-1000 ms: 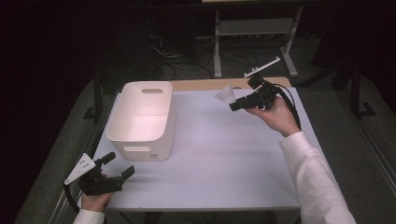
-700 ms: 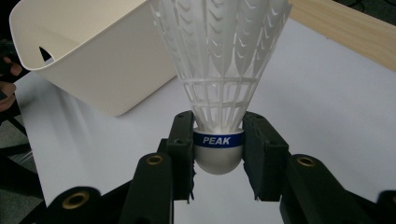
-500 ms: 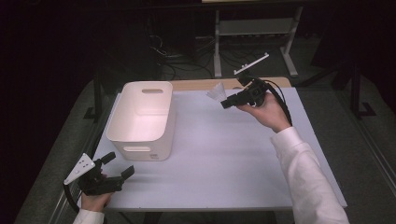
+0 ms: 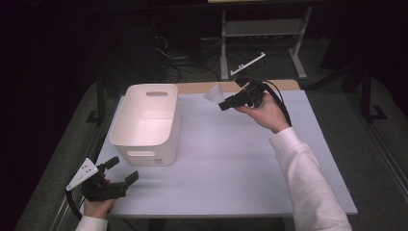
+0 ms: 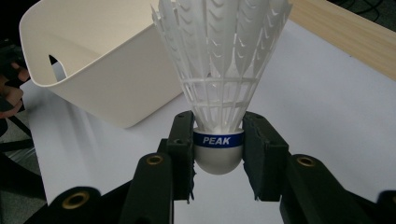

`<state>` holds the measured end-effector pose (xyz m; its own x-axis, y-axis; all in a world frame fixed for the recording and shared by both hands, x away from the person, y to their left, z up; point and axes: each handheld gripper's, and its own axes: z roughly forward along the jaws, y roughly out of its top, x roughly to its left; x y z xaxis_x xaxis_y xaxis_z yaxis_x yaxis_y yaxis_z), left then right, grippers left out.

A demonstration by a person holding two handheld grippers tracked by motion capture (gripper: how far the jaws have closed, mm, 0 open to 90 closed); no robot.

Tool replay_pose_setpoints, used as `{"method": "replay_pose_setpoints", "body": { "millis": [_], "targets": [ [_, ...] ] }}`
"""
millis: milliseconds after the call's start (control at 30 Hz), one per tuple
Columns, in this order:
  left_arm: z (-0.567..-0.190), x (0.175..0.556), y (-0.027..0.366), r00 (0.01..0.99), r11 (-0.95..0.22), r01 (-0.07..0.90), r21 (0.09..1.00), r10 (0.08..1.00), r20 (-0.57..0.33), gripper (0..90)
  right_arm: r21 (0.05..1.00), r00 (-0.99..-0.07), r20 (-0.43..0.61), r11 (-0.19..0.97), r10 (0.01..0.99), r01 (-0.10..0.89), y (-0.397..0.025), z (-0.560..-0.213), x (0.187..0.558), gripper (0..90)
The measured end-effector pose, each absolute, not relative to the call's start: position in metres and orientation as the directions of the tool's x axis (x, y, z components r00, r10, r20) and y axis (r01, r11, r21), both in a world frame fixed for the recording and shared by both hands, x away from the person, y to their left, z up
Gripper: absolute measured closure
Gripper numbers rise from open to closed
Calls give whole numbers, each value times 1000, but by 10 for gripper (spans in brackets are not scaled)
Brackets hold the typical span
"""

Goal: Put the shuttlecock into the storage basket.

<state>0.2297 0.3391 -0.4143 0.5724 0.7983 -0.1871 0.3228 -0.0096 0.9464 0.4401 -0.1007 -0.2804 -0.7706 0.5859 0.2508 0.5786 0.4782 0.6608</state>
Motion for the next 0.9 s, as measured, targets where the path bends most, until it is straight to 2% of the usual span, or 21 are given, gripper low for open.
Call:
{"method": "replay_pose_setpoints", "body": {
  "millis": [467, 900],
  "targets": [
    [-414, 229, 341, 581, -37, 316, 948, 798, -163, 0, 668, -801, 249, 502, 545, 549, -76, -280, 444, 643],
    [-414, 230, 340, 573, -13, 318, 948, 799, -181, 0, 680, -799, 268, 481, 539, 553, -63, -275, 445, 643]
  ]
}}
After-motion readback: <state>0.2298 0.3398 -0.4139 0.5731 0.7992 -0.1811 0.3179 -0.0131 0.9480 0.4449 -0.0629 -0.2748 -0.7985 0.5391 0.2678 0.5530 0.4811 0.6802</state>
